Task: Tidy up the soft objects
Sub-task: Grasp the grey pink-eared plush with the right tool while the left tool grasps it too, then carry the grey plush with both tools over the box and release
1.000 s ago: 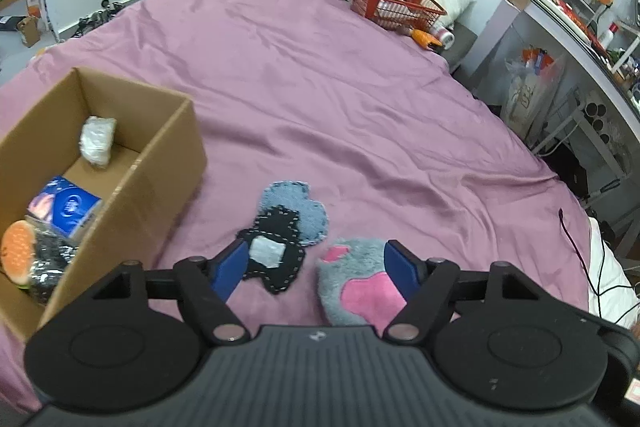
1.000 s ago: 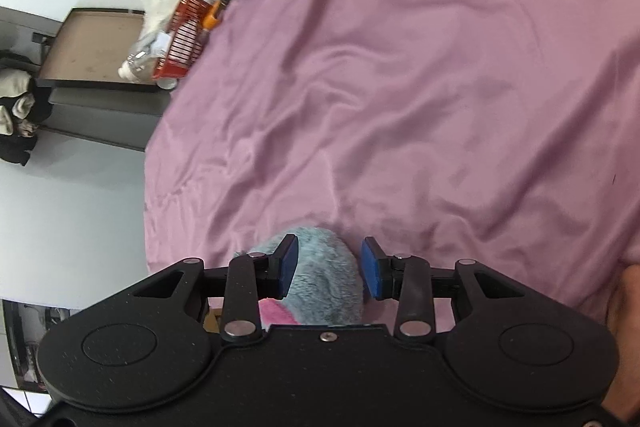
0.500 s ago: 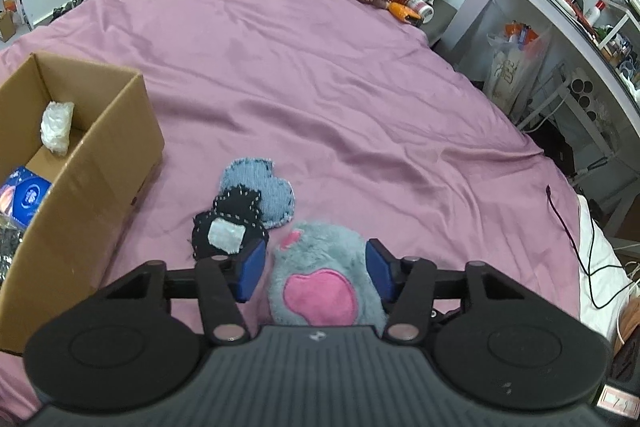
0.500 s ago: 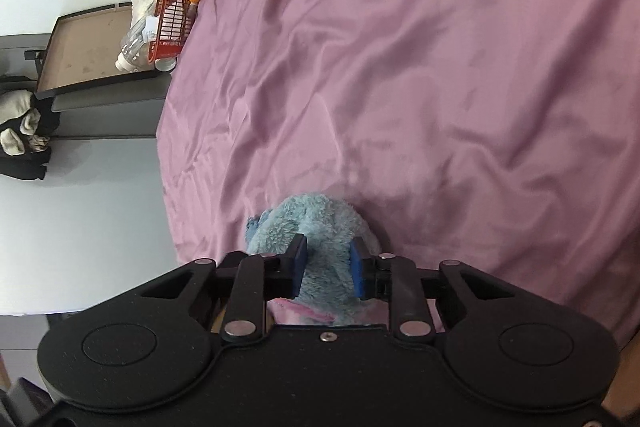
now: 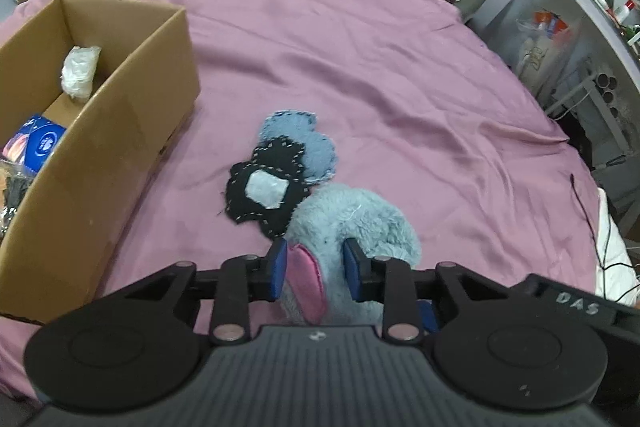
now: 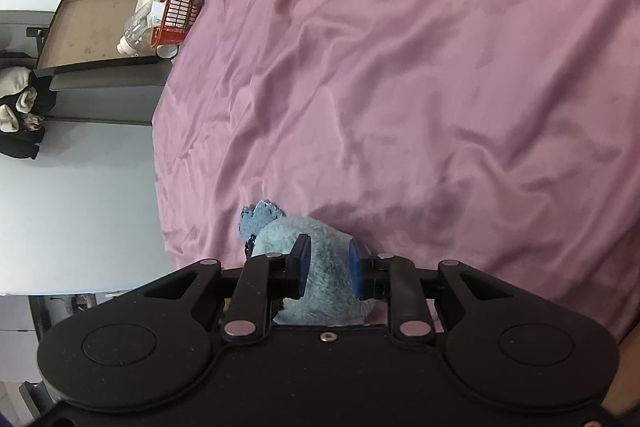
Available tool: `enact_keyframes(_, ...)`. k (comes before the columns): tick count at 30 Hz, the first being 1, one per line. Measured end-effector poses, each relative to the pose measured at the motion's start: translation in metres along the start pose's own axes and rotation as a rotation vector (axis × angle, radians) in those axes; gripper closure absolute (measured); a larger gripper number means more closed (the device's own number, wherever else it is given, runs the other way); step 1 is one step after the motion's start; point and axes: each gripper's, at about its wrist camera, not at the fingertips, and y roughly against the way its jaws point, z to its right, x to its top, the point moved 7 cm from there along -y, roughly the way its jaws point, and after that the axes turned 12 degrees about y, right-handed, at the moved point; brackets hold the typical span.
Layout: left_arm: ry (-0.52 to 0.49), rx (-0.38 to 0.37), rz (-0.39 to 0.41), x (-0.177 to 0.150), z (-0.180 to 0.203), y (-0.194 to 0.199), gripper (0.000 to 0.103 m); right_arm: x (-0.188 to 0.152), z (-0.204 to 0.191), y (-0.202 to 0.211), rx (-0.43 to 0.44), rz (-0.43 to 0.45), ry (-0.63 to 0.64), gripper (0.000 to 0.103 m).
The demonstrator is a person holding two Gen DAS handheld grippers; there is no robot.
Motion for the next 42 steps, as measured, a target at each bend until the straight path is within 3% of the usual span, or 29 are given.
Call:
enact_keyframes(5, 0.012, -0.017, -0.003, 0.0, -0.001, 0.0, 0.074, -0.001, -0.007, -0.001, 0.011, -0.004, 0.048, 0.06)
enact_keyframes(12, 0.061, -0.056, -0.031, -0.001, -0.003, -0.005, 0.074, -0.008, -0.006, -0.018, -0.015, -0.044, 0.056, 0.059)
enact_keyframes(17, 0.103, -0.068, -0.042, 0.0, -0.008, -0.008, 0.079, -0.012, -0.008, -0.023, -0.02, -0.05, 0.069, 0.069)
enact_keyframes(20, 0.104, -0.066, -0.008, 0.001, -0.008, 0.0, 0.084, -0.013, -0.015, -0.019, 0.007, -0.046, 0.104, 0.074)
enact_keyframes(42, 0.004, -0.104, 0.199, 0.04, -0.01, 0.093, 0.085, -0.018, -0.098, 0.019, 0.271, 0.067, 0.355, 0.076)
